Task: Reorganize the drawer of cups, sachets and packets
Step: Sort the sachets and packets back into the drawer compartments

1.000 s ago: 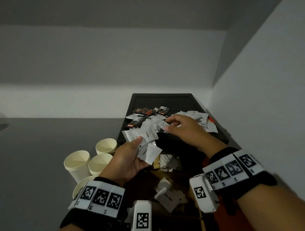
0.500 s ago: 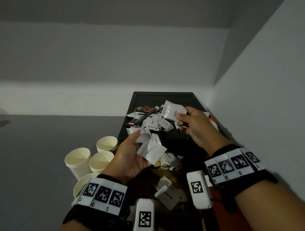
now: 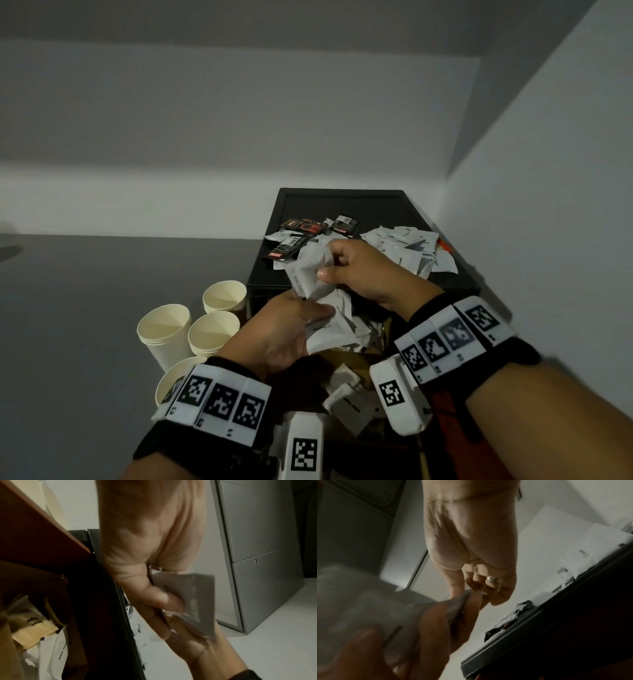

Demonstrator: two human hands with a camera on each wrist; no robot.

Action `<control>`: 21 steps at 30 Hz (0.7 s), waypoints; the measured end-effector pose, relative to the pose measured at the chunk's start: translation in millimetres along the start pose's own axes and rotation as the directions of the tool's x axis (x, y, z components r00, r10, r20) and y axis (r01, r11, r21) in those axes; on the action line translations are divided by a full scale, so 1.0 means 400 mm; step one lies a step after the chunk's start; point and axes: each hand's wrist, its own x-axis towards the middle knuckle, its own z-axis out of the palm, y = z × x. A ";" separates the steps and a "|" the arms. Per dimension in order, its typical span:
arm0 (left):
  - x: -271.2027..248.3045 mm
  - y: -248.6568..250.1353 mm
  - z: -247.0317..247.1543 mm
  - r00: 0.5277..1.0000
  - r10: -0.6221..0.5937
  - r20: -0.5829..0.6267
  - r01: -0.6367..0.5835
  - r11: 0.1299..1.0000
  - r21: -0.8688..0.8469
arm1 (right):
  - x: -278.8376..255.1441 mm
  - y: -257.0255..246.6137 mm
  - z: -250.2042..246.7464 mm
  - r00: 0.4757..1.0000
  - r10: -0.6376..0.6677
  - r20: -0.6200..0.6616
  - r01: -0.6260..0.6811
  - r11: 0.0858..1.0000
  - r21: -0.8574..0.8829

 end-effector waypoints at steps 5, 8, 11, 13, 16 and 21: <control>0.015 -0.007 -0.017 0.993 0.113 -0.036 -0.113 0.994 0.009 | 0.007 0.002 -0.036 0.966 0.038 -0.257 0.025 0.971 0.238; 0.032 -0.007 -0.023 0.963 0.239 -0.125 -0.240 0.971 0.006 | -0.010 0.003 -0.068 0.967 0.126 -0.223 -0.007 0.884 0.468; 0.044 -0.008 -0.023 0.884 0.403 -0.239 -0.408 0.912 0.028 | -0.039 0.006 -0.085 0.988 0.124 -0.097 -0.054 0.845 0.531; 0.049 -0.013 -0.018 0.822 0.493 -0.285 -0.498 0.865 0.059 | -0.054 0.011 -0.089 0.991 0.128 -0.033 -0.092 0.850 0.518; 0.047 -0.015 -0.002 0.744 0.594 -0.307 -0.583 0.801 0.137 | -0.070 0.020 -0.095 0.988 0.135 0.072 -0.153 0.865 0.477; 0.044 -0.008 0.016 0.696 0.644 -0.317 -0.630 0.760 0.160 | -0.081 0.031 -0.087 0.953 0.164 0.256 -0.248 0.904 0.347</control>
